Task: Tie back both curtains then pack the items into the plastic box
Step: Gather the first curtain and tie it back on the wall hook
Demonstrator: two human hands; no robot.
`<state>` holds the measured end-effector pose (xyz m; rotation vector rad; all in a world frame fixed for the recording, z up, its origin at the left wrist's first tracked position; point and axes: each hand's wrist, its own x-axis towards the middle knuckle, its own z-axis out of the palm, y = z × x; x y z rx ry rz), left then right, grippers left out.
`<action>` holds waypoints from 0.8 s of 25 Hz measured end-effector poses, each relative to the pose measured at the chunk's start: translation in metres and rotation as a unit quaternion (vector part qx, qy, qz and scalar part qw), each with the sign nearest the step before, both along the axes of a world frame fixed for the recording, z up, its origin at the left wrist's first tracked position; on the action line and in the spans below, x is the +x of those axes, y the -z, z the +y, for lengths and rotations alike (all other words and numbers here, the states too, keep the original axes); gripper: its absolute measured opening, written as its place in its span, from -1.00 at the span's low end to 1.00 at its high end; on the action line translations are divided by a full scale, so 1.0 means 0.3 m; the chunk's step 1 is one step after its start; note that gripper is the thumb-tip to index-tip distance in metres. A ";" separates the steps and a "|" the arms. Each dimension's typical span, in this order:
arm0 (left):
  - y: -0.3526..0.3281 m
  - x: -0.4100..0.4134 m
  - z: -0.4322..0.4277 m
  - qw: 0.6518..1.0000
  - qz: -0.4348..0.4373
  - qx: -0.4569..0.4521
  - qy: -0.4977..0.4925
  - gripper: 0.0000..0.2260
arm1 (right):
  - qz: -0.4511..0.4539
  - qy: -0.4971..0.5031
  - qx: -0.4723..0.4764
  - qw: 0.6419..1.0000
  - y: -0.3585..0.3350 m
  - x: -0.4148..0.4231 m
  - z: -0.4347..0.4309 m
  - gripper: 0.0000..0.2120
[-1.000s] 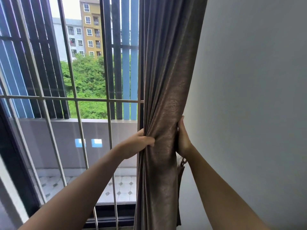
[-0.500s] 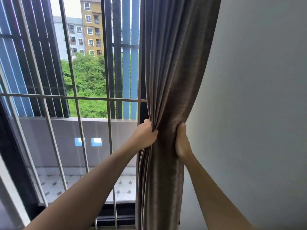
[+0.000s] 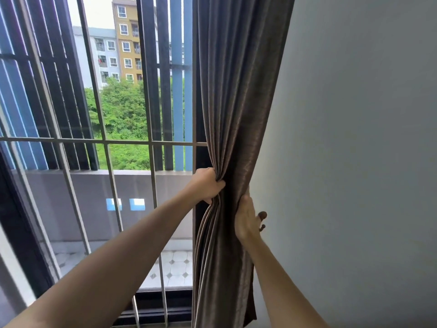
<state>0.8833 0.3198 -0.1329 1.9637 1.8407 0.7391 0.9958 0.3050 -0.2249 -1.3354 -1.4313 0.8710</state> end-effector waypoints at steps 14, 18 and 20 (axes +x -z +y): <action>-0.137 0.070 0.029 0.974 -0.039 -0.176 0.139 -0.70 | 0.049 0.002 0.089 0.995 0.063 -0.061 0.008 -0.08; -0.152 0.104 0.051 0.970 -0.028 -0.199 0.137 -0.67 | 0.047 0.071 0.063 0.994 0.071 -0.081 0.025 -0.29; -0.158 0.112 0.063 0.970 -0.032 -0.207 0.124 -0.66 | 0.044 0.086 0.060 0.993 0.074 -0.088 0.025 -0.36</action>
